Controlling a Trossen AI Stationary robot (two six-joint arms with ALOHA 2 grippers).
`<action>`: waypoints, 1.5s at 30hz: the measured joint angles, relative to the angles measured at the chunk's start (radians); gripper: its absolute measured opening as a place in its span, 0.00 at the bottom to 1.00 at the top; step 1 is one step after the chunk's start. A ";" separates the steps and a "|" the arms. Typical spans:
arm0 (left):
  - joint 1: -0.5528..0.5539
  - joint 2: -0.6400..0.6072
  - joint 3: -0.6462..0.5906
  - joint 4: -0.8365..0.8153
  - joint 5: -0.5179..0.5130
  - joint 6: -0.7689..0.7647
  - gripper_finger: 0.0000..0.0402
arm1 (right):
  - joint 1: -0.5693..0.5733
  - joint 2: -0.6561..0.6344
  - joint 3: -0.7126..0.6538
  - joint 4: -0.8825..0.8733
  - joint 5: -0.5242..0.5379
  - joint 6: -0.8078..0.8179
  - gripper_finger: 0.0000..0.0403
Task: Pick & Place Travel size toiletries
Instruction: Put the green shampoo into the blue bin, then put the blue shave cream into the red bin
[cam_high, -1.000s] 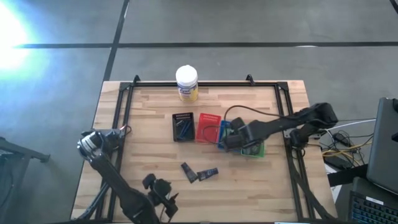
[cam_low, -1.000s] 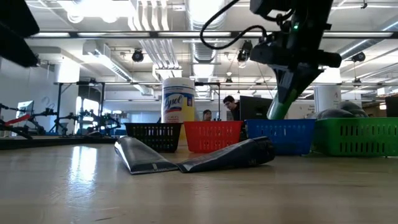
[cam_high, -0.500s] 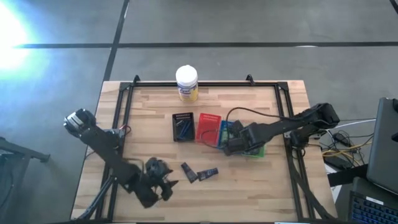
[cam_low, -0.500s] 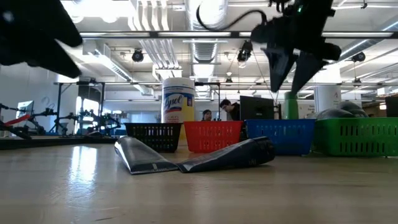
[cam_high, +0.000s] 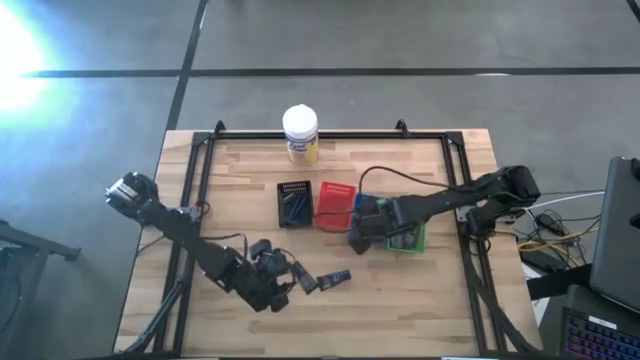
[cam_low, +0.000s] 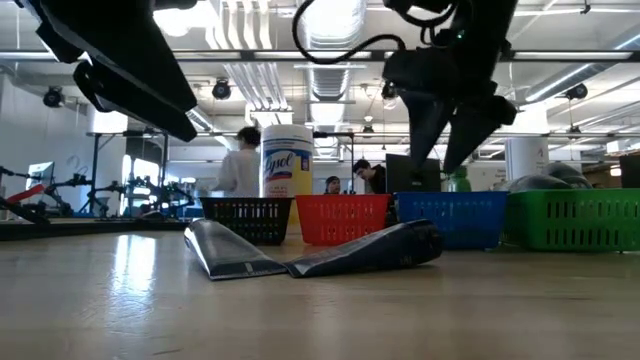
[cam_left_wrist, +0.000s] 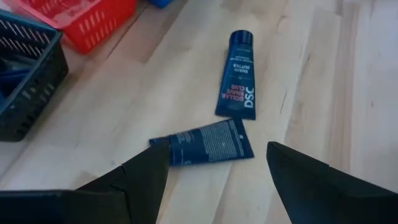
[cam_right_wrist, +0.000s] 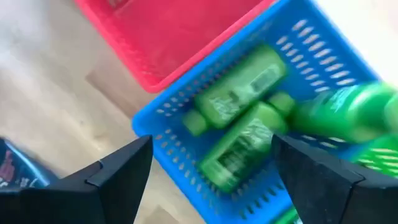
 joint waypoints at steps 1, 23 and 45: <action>0.000 0.001 -0.005 0.006 0.001 0.001 0.68 | 0.000 -0.003 0.005 -0.009 0.005 0.002 0.81; 0.040 0.027 -0.109 0.278 0.050 0.061 0.67 | -0.225 -0.076 -0.009 -0.124 0.073 -0.001 0.79; 0.040 0.027 -0.110 0.276 0.039 0.038 0.66 | -0.099 -0.067 -0.018 -0.030 -0.271 -0.158 0.45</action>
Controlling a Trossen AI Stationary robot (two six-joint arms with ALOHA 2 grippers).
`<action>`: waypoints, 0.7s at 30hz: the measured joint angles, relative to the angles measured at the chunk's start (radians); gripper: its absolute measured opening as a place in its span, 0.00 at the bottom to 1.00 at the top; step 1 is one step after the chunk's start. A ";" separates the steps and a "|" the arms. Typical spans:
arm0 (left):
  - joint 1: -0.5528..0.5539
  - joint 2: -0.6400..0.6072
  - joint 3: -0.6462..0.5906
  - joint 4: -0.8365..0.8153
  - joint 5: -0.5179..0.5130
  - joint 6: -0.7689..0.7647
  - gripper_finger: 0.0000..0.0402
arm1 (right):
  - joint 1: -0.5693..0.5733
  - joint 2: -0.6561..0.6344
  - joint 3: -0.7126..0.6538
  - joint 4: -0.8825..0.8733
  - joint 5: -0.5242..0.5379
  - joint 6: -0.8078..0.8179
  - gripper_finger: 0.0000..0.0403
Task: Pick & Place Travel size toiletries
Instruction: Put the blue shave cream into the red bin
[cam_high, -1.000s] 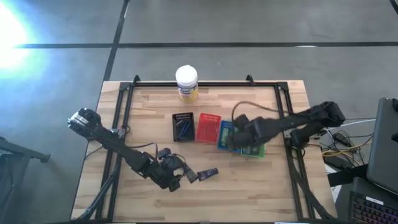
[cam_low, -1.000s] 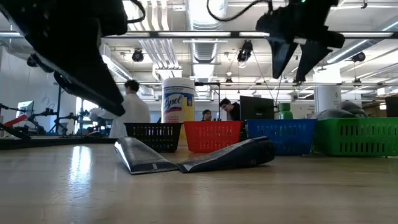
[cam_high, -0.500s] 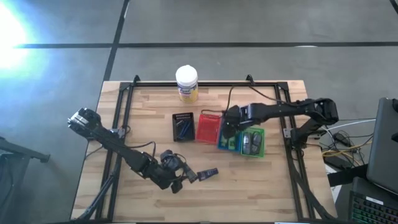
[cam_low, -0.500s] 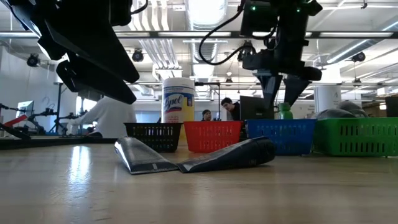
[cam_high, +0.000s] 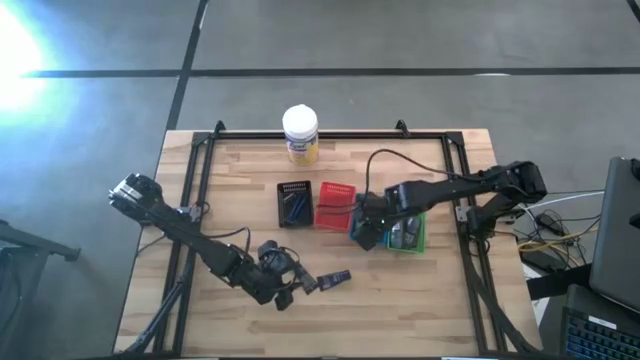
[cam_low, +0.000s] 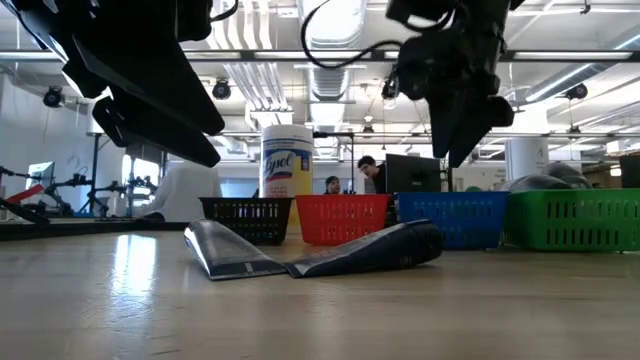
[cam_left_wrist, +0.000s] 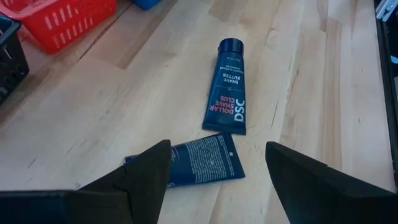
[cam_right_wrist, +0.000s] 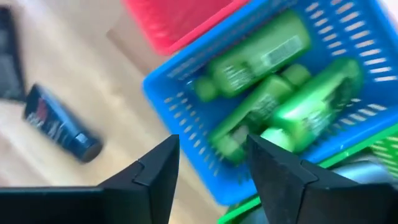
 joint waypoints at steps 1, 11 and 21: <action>0.000 0.000 0.000 0.000 0.000 0.000 0.66 | 0.012 -0.002 0.004 0.000 0.000 0.000 0.44; -0.005 0.000 0.001 0.006 0.107 0.250 0.66 | 0.158 -0.028 0.071 -0.023 0.120 0.120 0.51; 0.005 0.000 0.127 -0.214 0.093 0.731 0.66 | 0.326 -0.030 0.126 -0.116 0.219 0.230 0.66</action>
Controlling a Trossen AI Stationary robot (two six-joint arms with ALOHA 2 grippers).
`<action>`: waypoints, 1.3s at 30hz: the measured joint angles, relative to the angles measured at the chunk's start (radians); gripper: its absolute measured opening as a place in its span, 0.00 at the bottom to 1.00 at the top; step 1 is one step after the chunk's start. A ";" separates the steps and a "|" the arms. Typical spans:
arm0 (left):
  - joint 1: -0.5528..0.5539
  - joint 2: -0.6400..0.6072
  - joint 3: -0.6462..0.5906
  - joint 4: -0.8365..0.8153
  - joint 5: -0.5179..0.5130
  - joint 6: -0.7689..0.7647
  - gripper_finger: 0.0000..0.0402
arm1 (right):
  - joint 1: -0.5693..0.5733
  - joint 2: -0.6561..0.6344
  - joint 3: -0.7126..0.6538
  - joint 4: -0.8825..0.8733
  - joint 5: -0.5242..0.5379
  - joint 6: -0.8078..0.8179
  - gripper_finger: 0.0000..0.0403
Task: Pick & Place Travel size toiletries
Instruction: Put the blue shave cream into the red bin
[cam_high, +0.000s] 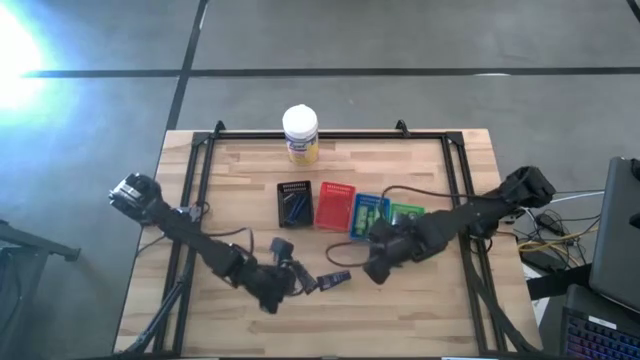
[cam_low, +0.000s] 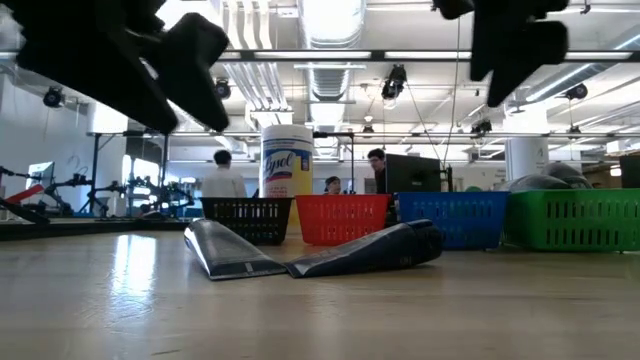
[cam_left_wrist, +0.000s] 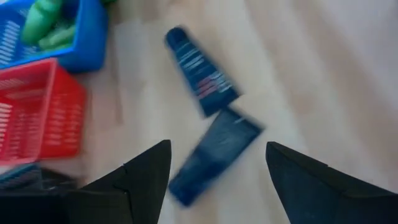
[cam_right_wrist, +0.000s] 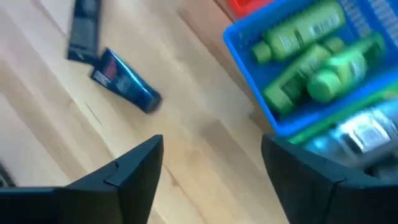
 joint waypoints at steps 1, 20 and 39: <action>0.022 0.000 0.009 -0.032 0.014 0.026 0.66 | 0.011 0.000 0.002 -0.019 0.000 0.022 0.68; 0.288 0.044 -0.001 -0.082 0.456 0.595 0.66 | 0.064 0.000 0.003 -0.025 -0.007 0.209 0.90; 0.306 0.164 -0.003 -0.062 0.525 0.491 0.55 | 0.063 0.024 0.002 0.027 0.003 0.289 0.85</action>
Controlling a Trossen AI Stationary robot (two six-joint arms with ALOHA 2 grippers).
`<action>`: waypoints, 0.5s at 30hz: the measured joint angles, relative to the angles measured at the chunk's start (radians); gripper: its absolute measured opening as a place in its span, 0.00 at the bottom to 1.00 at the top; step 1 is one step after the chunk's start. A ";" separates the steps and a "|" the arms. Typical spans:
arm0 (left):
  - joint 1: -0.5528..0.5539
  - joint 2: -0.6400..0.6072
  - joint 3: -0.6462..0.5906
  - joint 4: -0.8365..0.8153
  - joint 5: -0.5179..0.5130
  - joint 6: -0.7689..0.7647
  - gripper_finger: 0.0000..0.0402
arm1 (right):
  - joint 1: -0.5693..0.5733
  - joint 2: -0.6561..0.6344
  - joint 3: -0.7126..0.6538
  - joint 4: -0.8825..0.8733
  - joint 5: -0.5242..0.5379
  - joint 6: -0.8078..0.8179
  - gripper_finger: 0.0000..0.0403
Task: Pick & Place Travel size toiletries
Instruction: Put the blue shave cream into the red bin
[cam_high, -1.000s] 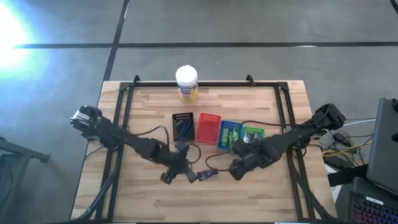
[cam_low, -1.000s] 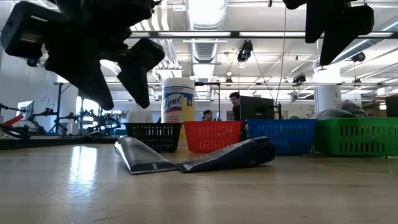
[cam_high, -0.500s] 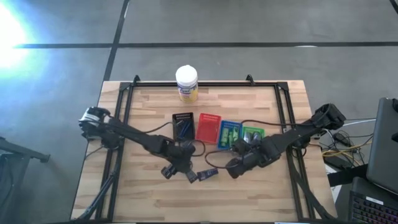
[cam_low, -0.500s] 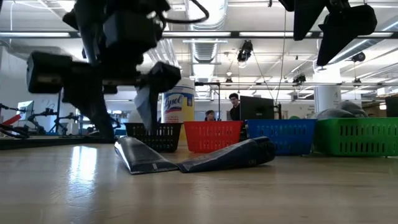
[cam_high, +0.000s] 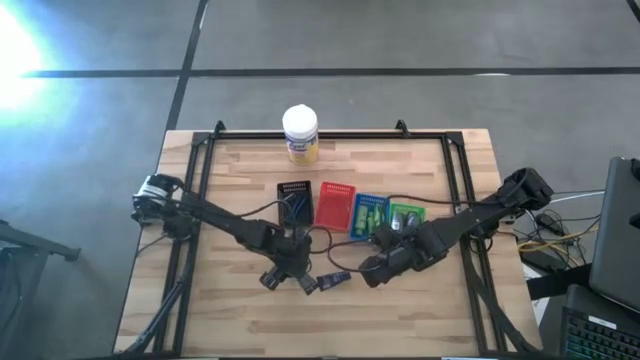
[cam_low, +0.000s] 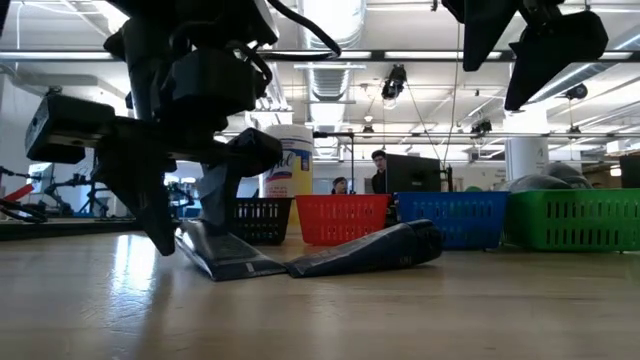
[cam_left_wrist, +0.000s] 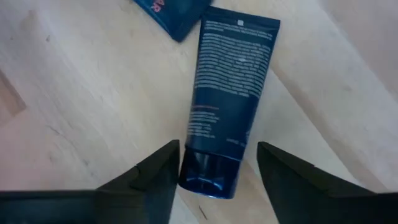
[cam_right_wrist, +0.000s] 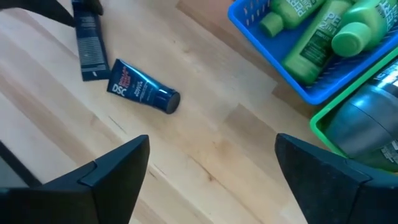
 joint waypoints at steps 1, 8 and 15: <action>-0.001 0.000 0.000 0.001 0.001 -0.005 0.52 | 0.000 0.005 0.000 0.001 0.000 0.002 0.84; -0.013 0.000 0.000 0.001 0.004 -0.070 0.36 | 0.001 0.027 0.000 0.004 -0.014 0.004 0.82; -0.046 -0.004 0.000 -0.013 0.001 -0.252 0.31 | 0.001 0.011 0.004 0.000 0.016 0.019 0.81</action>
